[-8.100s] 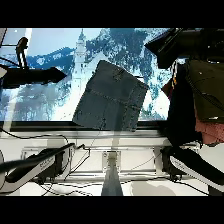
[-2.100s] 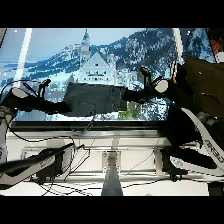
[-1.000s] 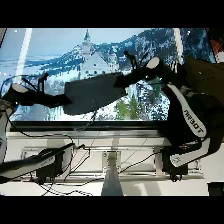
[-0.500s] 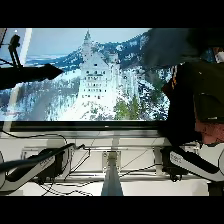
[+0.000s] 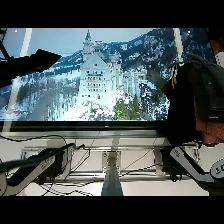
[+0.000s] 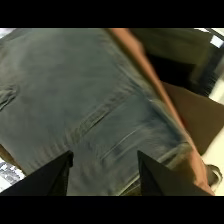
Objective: Fold the clothes and pants, and hang the long-sleeved shirts on hangers.
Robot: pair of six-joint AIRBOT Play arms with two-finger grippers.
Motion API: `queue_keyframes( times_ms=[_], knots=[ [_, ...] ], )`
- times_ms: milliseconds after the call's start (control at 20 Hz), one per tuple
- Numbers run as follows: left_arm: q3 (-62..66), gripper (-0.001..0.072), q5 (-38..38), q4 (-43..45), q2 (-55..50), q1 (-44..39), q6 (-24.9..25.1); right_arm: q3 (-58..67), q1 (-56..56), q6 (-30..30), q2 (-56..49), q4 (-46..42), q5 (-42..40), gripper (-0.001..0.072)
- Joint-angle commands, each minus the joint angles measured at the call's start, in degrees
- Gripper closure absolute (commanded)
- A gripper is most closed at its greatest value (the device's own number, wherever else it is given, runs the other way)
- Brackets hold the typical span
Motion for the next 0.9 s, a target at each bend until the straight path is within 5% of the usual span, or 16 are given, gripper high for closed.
queue_keyframes(
  times_ms=[0,100,200,300,450,600,850],
  knots=[
    [0.1,0.0018,-0.2,-1.8,0.1,0.0,0.0,0.1,-2.5,-4.0,-0.3,8.9,0.5,0.0228],
    [0.1,0.0019,-0.2,-1.8,0.1,0.0,0.0,0.1,2.2,-9.0,-1.2,16.7,-1.2,0.0262],
    [0.1,0.0019,-0.2,-1.8,0.1,0.0,0.0,0.1,11.2,-13.1,-1.9,19.0,-2.8,0.0403],
    [0.1,0.0019,-0.2,-1.8,0.1,0.0,0.0,0.1,23.5,-14.7,-2.6,18.8,-5.9,0.0681],
    [0.1,0.0019,-0.2,-1.8,0.1,0.0,0.0,0.1,41.9,-15.9,-3.8,17.9,-13.6,0.0682],
    [0.1,0.0019,-0.2,-1.8,0.1,0.0,0.0,0.1,59.2,-25.1,-4.2,10.3,-21.6,0.0683],
    [0.1,0.0019,-0.2,-1.8,0.1,0.0,0.0,0.1,76.1,-25.3,-4.4,-2.6,-34.8,0.0682]
  ],
)
